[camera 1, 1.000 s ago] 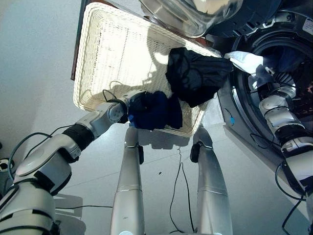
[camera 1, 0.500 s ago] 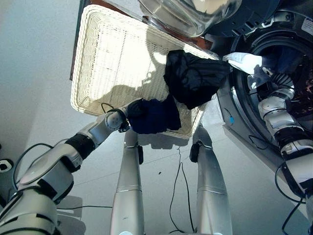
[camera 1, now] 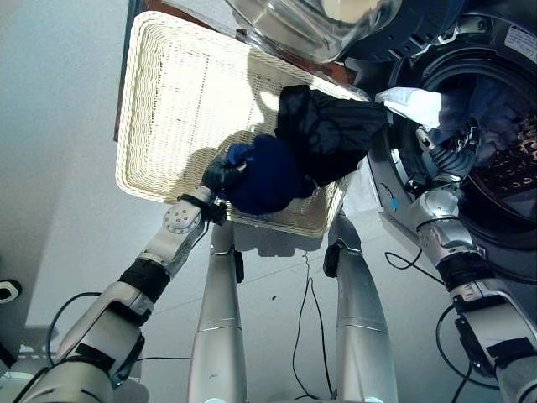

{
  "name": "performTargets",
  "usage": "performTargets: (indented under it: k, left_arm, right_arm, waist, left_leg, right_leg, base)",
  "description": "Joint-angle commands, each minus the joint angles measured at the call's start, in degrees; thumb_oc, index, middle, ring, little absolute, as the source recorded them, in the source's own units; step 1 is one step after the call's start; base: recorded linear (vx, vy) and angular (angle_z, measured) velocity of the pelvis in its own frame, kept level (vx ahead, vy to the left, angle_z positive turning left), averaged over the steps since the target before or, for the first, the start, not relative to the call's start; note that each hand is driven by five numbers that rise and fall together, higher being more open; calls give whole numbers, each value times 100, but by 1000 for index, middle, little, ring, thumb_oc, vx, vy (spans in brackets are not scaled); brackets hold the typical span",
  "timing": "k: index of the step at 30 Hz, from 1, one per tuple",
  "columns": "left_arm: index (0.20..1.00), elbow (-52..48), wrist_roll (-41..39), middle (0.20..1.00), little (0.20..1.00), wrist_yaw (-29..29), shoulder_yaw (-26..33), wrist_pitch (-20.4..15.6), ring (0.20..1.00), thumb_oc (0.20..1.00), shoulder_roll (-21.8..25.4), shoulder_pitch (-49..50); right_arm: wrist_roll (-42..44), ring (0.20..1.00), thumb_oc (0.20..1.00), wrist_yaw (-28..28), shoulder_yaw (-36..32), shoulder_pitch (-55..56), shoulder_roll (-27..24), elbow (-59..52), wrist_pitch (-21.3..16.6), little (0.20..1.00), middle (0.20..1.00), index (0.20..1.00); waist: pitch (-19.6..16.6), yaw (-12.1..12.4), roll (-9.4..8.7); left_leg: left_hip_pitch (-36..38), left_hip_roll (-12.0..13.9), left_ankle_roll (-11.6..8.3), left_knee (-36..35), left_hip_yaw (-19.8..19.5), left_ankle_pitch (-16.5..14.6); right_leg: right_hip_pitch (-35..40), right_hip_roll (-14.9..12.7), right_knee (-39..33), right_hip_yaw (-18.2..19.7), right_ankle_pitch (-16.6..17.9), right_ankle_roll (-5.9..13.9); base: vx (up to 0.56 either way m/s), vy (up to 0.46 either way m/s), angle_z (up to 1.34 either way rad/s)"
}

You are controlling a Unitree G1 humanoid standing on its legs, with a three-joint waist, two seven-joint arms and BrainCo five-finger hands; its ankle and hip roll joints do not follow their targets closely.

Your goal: Put the clothes into the washing machine.

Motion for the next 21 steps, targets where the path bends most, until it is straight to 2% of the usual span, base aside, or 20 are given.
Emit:
performTargets:
  k: [1, 5, 9, 10, 11, 16, 17, 18, 19, 20, 21]
  left_arm:
    - [200, -720, -340, 200, 200, -309, 374, -425, 200, 200, -280, 226]
    - [200, -991, -473, 200, 200, -408, 453, -475, 200, 200, -373, 314]
    - [200, -1321, -683, 200, 200, -626, 584, -615, 200, 200, -500, 474]
    - [200, -1321, -683, 200, 200, -626, 584, -615, 200, 200, -500, 474]
    - [200, -1420, -666, 200, 200, -651, 611, -662, 200, 200, -521, 511]
    - [200, -1930, -427, 200, 200, -719, 709, -763, 200, 200, -624, 752]
    - [200, -2111, -368, 200, 200, -732, 698, -805, 200, 200, -594, 857]
    - [200, -2133, -349, 200, 200, -734, 704, -811, 200, 200, -590, 831]
    - [200, -2325, -395, 200, 200, -793, 672, -819, 200, 200, -535, 918]
    - [200, -2405, -387, 200, 200, -812, 656, -851, 200, 200, -519, 914]
    - [200, -2506, -386, 200, 200, -834, 611, -871, 200, 200, -514, 989]
  right_arm:
    - [-586, 1000, 1000, -510, -222, 141, -210, -727, -255, 1000, 1000, 1000]
    - [-799, 1000, 1000, -536, -315, 266, -85, -1203, -350, 1000, 1000, 1000]
    - [-847, 1000, 1000, 368, -263, 528, 165, -1835, -465, 1000, 1000, 1000]
    - [-847, 1000, 1000, 368, -263, 528, 165, -1835, -465, 1000, 1000, 1000]
    - [-777, 1000, 1000, 639, -225, 608, 240, -1991, -427, 1000, 1000, 1000]
    - [628, 1000, 1000, 3029, 117, 1130, 548, -2592, -83, 1000, 1000, 1000]
    - [1070, 1000, 1000, 3668, 288, 1334, 583, -2797, 119, 1000, 1000, 1000]
    - [1110, 1000, 1000, 3762, 308, 1317, 585, -2823, 158, 1000, 1000, 1000]
    - [1402, 1000, 1000, 4302, 507, 1501, 587, -2983, 282, 1000, 1000, 1000]
    - [1584, 1000, 1000, 4592, 600, 1532, 588, -3054, 393, 1000, 1000, 1000]
    - [1726, 1000, 1000, 4870, 728, 1630, 580, -3128, 490, 1000, 1000, 1000]
  waist:
    - [-67, 6, 118]
    - [-67, -15, 121]
    - [-67, -36, 125]
    - [-67, -36, 125]
    - [-67, -41, 127]
    - [-67, -63, 108]
    - [-67, -66, 91]
    - [-67, -72, 89]
    - [-67, -70, 77]
    - [-67, -74, 70]
    - [-67, -66, 69]
  left_leg:
    - [-65, -456, 662, 146, 254, -75]
    - [-63, -448, 668, 138, 275, -61]
    - [-45, -448, 681, 101, 288, -31]
    - [-45, -448, 681, 101, 288, -31]
    - [-49, -446, 681, 103, 294, -28]
    - [-20, -441, 685, 85, 317, 0]
    - [25, -432, 683, 83, 316, -19]
    - [-22, -439, 682, 71, 313, 23]
    - [35, -423, 678, 63, 321, 12]
    - [9, -426, 675, 40, 320, 51]
    - [161, -415, 662, 29, 292, -58]
  right_leg:
    - [142, 457, -108, -255, 301, 24]
    - [149, 450, -116, -240, 305, 20]
    - [145, 452, -116, -212, 298, 5]
    - [145, 452, -116, -212, 298, 5]
    - [138, 446, -107, -209, 290, 4]
    - [148, 399, -93, -215, 271, -7]
    - [187, 389, -86, -226, 242, -10]
    - [141, 383, -99, -227, 279, -12]
    - [192, 371, -98, -241, 255, -15]
    - [169, 364, -116, -249, 279, -18]
    - [300, 375, -80, -227, 155, 10]
  base:
    - [0, 0, 0]
    - [0, 0, 0]
    - [0, 8, 0]
    - [0, 0, 0]
    - [0, 0, 0]
    - [0, 0, 0]
    - [0, 0, 0]
    - [0, 0, 0]
    - [0, 0, 0]
    - [32, -2, 0]
    - [39, -1, -1]
